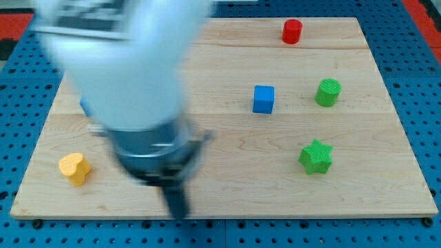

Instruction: Slightly move the green star parallel to the right of the yellow hexagon

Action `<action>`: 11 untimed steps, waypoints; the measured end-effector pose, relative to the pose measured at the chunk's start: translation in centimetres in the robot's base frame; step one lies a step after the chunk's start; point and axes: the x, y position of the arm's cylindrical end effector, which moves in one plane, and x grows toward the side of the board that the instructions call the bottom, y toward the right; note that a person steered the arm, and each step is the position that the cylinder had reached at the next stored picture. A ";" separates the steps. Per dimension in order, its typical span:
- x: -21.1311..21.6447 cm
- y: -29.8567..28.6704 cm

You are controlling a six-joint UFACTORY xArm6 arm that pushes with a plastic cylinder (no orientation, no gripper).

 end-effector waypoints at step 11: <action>-10.2 20.7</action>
